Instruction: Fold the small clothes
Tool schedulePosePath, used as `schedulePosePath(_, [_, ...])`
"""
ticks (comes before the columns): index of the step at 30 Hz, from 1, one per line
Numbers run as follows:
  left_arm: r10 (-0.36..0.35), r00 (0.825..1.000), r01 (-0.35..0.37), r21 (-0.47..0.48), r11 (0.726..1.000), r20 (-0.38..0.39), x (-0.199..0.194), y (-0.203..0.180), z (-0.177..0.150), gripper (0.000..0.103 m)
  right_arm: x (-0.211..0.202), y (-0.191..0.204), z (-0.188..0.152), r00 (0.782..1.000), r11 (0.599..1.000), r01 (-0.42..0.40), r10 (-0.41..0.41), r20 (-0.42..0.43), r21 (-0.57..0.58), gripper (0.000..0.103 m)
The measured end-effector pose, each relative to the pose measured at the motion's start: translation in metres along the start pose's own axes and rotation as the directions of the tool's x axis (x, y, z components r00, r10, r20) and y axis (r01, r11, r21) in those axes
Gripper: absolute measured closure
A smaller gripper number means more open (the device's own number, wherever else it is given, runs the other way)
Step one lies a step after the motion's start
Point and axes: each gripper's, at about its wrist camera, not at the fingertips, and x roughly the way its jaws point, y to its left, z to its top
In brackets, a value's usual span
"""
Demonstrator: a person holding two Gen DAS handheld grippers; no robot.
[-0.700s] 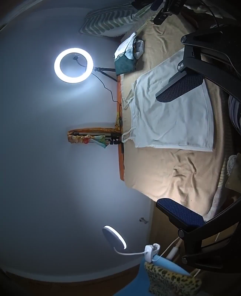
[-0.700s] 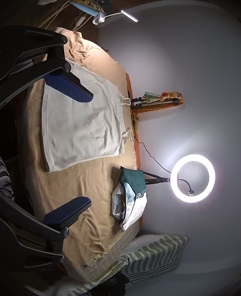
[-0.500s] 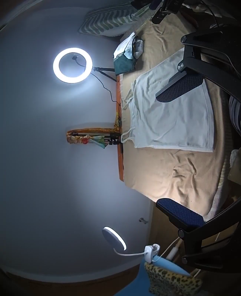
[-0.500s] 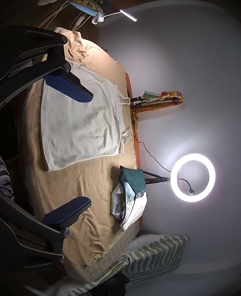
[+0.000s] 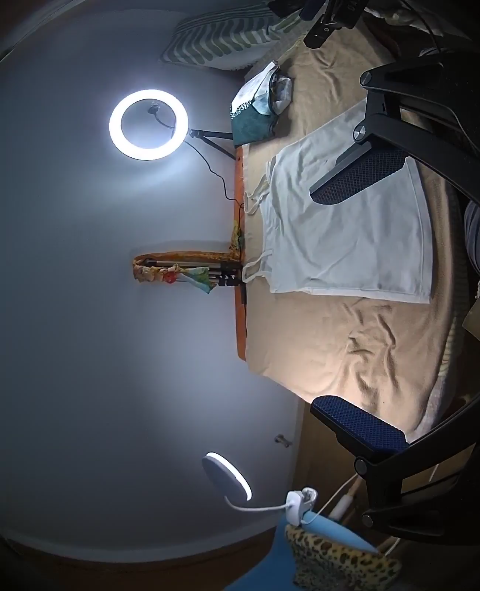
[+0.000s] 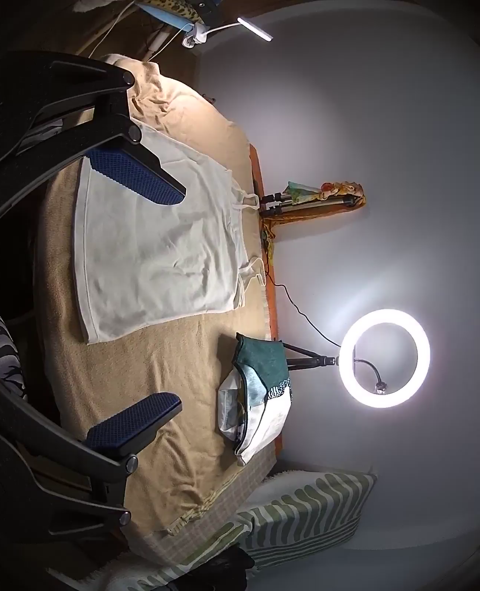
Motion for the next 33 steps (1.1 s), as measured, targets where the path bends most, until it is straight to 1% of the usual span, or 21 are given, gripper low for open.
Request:
schedulePosePath(9, [0.014, 1.000, -0.014, -0.023, 1.000, -0.008, 0.005, 0.009, 0.003, 0.000, 0.007, 0.010, 0.005, 1.000, 1.000, -0.018, 0.018, -0.003, -0.020, 0.000])
schedulePosePath(20, [0.036, 0.999, -0.037, -0.024, 0.999, -0.015, 0.007, 0.012, 0.002, 0.000, 0.010, 0.017, 0.008, 0.999, 0.999, -0.040, 0.040, 0.001, -0.025, 0.000])
schedulePosePath(33, [0.031, 0.999, -0.031, -0.020, 0.999, -0.020, 0.010, 0.009, 0.002, 0.000, 0.012, 0.016, 0.010, 0.999, 0.999, -0.045, 0.045, 0.001, -0.022, 0.000])
